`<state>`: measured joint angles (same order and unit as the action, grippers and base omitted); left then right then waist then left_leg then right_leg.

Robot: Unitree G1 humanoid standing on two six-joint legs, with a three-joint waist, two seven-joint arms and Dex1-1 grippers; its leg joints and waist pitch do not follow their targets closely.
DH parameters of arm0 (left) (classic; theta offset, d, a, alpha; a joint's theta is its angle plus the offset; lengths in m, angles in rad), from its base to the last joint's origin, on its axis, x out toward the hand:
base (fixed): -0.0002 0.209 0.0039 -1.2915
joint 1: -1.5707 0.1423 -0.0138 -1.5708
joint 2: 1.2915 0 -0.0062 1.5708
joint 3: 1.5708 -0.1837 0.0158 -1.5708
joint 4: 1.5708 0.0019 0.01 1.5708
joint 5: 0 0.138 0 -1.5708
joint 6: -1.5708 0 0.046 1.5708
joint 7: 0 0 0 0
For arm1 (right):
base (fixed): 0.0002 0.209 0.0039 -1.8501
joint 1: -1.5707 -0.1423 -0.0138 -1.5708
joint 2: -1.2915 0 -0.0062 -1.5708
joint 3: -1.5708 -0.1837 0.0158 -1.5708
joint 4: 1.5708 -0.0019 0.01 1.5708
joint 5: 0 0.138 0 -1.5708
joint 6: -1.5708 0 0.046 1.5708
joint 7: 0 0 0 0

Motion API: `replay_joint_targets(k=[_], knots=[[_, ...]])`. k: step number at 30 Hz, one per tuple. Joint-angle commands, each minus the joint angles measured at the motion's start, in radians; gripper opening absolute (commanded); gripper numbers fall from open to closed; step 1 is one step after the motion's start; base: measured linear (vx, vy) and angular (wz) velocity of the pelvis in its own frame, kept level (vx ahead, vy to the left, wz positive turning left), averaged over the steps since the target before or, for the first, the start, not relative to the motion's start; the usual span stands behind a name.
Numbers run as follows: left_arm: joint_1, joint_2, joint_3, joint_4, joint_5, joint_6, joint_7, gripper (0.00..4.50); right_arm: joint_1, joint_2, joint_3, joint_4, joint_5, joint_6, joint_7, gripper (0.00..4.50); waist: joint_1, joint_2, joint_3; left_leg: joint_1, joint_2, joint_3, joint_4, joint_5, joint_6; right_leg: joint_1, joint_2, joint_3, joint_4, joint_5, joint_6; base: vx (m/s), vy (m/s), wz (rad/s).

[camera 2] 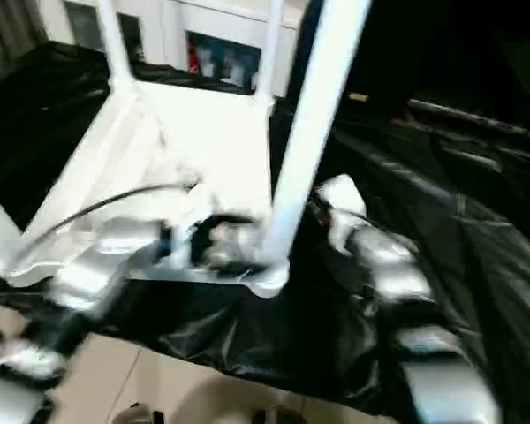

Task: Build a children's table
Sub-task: Rotate table base, then rotate leg to tighten

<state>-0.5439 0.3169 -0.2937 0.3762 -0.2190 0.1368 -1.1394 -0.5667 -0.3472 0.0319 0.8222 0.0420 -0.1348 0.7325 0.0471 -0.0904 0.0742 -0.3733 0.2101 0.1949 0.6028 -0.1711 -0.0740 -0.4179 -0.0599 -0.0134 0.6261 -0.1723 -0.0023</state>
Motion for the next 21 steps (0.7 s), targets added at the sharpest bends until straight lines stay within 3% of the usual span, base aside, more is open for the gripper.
replay_joint_targets(k=[1, 2, 4, 7, 8, 11, 19, 20, 21], knots=[[-0.016, -0.001, -0.034, -0.012, 0.023, -0.010, -0.026, 4.50, 0.013, -0.033, 0.016, -0.064, 0.018, 0.022, 0.075, 3.85, 0.004, 0.020, -0.080, 0.019, 0.016, -0.006, -0.067, -0.268, 0.017, 0.050, -0.048, 0.024, -0.075, -0.180, -0.229, 0.000, 0.000, 0.00], [-0.032, 0.034, -0.058, 0.031, 0.060, -0.036, -0.053, 4.50, 0.050, -0.088, 0.040, -0.144, 0.030, 0.054, 0.168, 3.85, 0.006, 0.024, -0.078, 0.019, 0.015, -0.007, -0.069, -0.277, 0.023, 0.051, -0.044, 0.023, -0.080, -0.199, -0.220, 0.000, 0.000, 0.00], [-0.038, 0.043, -0.062, 0.045, 0.069, -0.041, -0.061, 4.50, 0.060, -0.104, 0.046, -0.168, 0.033, 0.064, 0.193, 3.85, 0.008, 0.020, -0.079, 0.016, 0.014, -0.007, -0.068, -0.259, 0.026, 0.054, -0.048, 0.025, -0.076, -0.196, -0.217, 0.000, 0.000, 0.00], [-0.076, 0.041, -0.062, 0.126, 0.101, -0.085, -0.069, 4.21, 0.106, -0.167, 0.064, -0.286, 0.054, 0.118, 0.302, 3.94, 0.009, 0.023, -0.080, 0.018, 0.014, -0.006, -0.066, -0.258, 0.024, 0.052, -0.050, 0.026, -0.079, -0.223, -0.214, 0.000, 0.000, 0.00], [-0.086, 0.039, -0.064, 0.149, 0.108, -0.097, -0.070, 4.14, 0.114, -0.179, 0.067, -0.309, 0.063, 0.129, 0.325, 3.94, 0.011, 0.023, -0.077, 0.019, 0.013, -0.006, -0.067, -0.274, 0.031, 0.051, -0.049, 0.026, -0.087, -0.261, -0.195, 0.000, 0.000, 0.00], [-0.117, 0.033, -0.076, 0.212, 0.128, -0.101, -0.074, 3.93, 0.140, -0.227, 0.089, -0.379, 0.077, 0.163, 0.406, 3.94, 0.013, 0.021, -0.079, 0.019, 0.015, -0.009, -0.066, -0.272, 0.027, 0.051, -0.051, 0.025, -0.086, -0.283, -0.190, 0.000, 0.000, 0.00], [-0.164, 0.049, -0.090, 0.321, 0.161, -0.116, -0.135, 3.34, 0.205, -0.315, 0.112, -0.531, 0.106, 0.247, 0.526, 3.94, 0.016, 0.021, -0.080, 0.016, 0.015, -0.011, -0.065, -0.262, 0.039, 0.051, -0.054, 0.023, -0.087, -0.276, -0.200, 0.000, 0.000, 0.00], [-0.163, 0.051, -0.090, 0.325, 0.164, -0.119, -0.144, 3.08, 0.210, -0.317, 0.111, -0.543, 0.106, 0.254, 0.526, 3.94, 0.016, 0.032, -0.080, 0.016, 0.017, -0.013, -0.066, -0.260, 0.037, 0.051, -0.056, 0.024, -0.084, -0.264, -0.206, 0.000, 0.000, 0.00], [-0.162, 0.054, -0.092, 0.325, 0.166, -0.122, -0.147, 3.08, 0.211, -0.317, 0.111, -0.546, 0.106, 0.255, 0.525, 3.94, 0.014, 0.028, -0.080, 0.016, 0.017, -0.011, -0.066, -0.262, 0.037, 0.050, -0.054, 0.024, -0.086, -0.260, -0.208, 0.000, 0.000, 0.00]])
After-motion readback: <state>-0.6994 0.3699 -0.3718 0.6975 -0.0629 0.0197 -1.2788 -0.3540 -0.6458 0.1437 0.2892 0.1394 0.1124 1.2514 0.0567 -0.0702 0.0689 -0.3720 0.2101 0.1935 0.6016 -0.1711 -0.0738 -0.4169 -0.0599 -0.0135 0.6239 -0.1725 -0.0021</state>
